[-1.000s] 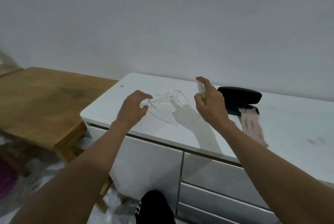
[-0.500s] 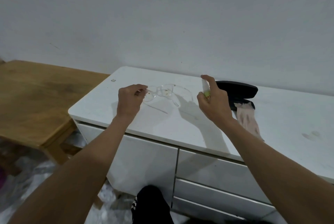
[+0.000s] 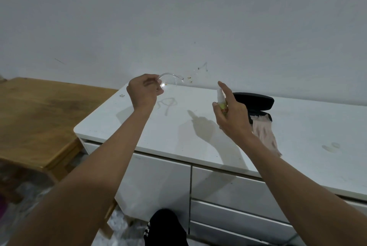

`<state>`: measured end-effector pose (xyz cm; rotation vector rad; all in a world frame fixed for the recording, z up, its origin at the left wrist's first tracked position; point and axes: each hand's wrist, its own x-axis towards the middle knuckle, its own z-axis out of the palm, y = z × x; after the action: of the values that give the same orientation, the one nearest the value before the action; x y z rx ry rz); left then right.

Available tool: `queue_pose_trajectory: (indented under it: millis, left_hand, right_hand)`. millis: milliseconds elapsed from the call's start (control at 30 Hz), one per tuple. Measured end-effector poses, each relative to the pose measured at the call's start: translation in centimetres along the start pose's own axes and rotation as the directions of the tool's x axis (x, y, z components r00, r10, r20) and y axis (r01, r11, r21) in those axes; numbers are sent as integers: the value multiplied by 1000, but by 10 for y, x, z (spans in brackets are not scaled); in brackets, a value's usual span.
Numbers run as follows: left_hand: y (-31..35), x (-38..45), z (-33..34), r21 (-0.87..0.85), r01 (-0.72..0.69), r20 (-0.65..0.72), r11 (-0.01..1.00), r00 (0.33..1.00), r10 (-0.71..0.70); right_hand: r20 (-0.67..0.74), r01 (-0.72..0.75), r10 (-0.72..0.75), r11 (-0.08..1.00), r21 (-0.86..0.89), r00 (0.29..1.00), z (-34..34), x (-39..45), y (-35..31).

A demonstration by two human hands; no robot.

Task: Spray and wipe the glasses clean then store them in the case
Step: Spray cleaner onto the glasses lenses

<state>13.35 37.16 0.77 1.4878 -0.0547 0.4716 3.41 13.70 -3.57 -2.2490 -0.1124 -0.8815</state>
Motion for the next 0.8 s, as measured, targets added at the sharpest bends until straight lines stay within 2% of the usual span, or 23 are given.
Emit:
queue_pose_trajectory:
  millis: [300, 500, 800]
  left_hand:
    - [15, -7, 13, -52, -15, 37, 999, 999, 17]
    - [18, -9, 17, -58, -14, 67, 998, 998, 18]
    - [19, -12, 21, -89, 7, 93, 996, 996, 1]
  right_hand:
    - [-63, 54, -51, 998, 38, 997, -1, 15, -14]
    - [-45, 15, -14, 1000, 28, 999, -4, 26, -24]
    - [-40, 106, -109, 991, -81, 993, -1, 37, -30]
